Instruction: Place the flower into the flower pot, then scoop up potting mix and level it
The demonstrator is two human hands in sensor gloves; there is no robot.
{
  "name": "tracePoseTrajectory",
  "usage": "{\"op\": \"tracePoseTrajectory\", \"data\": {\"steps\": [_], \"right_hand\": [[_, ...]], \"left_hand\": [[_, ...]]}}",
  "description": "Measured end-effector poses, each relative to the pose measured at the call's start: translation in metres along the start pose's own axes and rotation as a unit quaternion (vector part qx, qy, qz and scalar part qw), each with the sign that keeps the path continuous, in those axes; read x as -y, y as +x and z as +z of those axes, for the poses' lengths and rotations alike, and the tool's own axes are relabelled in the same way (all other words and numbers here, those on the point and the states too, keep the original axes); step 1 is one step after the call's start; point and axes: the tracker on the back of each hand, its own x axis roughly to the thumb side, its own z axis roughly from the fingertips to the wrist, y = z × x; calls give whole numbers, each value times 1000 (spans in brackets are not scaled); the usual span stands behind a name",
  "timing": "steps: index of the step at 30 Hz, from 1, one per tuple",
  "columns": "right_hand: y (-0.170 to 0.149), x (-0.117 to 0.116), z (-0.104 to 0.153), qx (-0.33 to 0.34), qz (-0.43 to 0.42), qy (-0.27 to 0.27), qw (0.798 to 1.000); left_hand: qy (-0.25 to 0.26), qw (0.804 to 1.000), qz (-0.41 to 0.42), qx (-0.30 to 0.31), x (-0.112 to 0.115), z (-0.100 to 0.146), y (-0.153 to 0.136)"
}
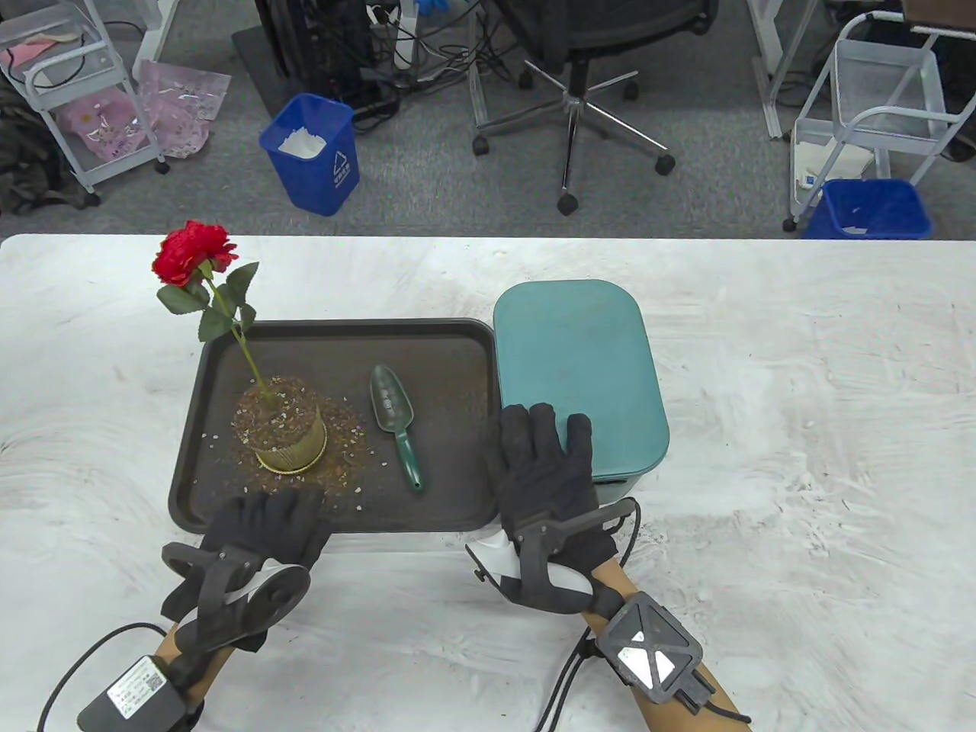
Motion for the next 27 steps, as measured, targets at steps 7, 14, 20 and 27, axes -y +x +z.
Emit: {"op": "tracePoseTrajectory", "data": {"steps": [7, 14, 20, 27], "right_hand": [[-6, 8, 1, -5, -14, 15, 1000], [-22, 44, 11, -39, -51, -49, 997], [-51, 65, 34, -83, -75, -85, 990], [-73, 53, 56, -98, -97, -43, 990]], "left_hand": [[2, 1000, -1, -1, 0, 0, 0], [47, 998, 1, -29, -14, 2, -9], [86, 995, 0, -55, -34, 7, -16], [35, 998, -3, -46, -24, 9, -25]]}}
